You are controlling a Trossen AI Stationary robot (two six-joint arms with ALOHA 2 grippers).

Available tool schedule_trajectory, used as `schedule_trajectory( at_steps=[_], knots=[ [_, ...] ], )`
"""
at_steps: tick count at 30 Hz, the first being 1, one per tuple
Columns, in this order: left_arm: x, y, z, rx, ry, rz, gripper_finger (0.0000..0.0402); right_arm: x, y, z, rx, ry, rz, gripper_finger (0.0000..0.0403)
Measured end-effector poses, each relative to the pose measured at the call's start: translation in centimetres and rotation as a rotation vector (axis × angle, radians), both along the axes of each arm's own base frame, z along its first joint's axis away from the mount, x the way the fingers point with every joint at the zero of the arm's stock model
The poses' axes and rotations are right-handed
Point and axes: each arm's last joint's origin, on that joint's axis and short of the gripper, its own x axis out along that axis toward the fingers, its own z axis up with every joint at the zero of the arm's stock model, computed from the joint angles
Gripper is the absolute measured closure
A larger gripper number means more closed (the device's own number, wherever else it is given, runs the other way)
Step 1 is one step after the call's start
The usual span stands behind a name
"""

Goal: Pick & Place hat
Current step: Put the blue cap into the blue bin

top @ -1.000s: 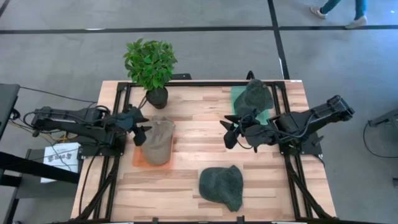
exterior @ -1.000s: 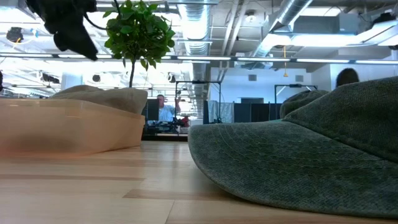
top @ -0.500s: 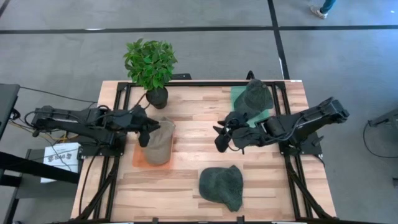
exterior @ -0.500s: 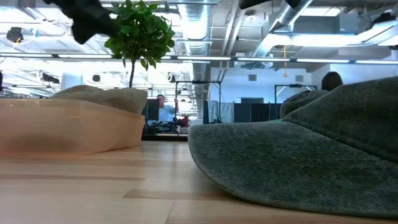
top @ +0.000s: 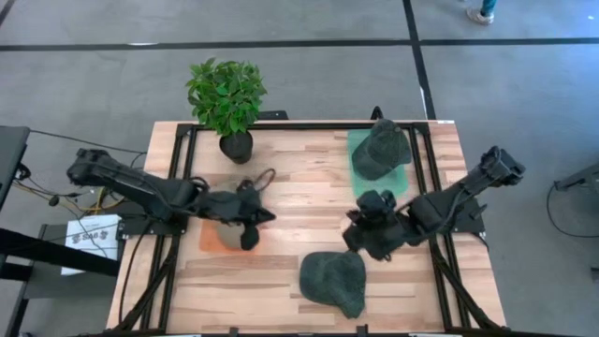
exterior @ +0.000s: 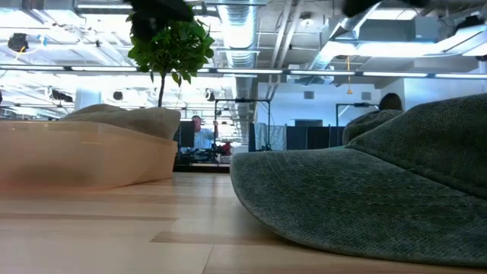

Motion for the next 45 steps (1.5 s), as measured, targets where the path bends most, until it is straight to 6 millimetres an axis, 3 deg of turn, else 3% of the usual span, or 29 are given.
schedule_trajectory(
  at_steps=[2, 12, 24, 28, 36, 45],
  knots=[
    [1.3, -0.6, 0.1, 0.023, 0.011, -0.018, 0.0401, -0.9, 0.9, -0.2, 0.042, 0.022, -0.009, 0.0397],
    [6.0, -2.2, -0.1, 0.080, 0.061, -0.093, 0.0401, -5.4, 5.9, -1.0, 0.307, 0.043, -0.111, 0.0401],
    [5.5, -2.0, 0.1, 0.148, 0.118, -0.161, 0.0402, -7.3, 13.8, -6.3, 0.636, 0.250, -0.329, 0.0402],
    [5.2, -2.0, -0.2, 0.146, 0.159, -0.188, 0.0402, -6.7, 16.2, -7.9, 0.729, 0.221, -0.299, 0.0399],
    [5.1, -2.1, -0.3, 0.142, 0.176, -0.200, 0.0402, -3.9, 17.5, -11.2, 0.759, 0.190, -0.358, 0.0380],
    [5.0, -2.5, -0.3, 0.099, 0.181, -0.262, 0.0402, -3.4, 19.0, -12.2, 0.825, 0.125, -0.334, 0.0307]
  ],
)
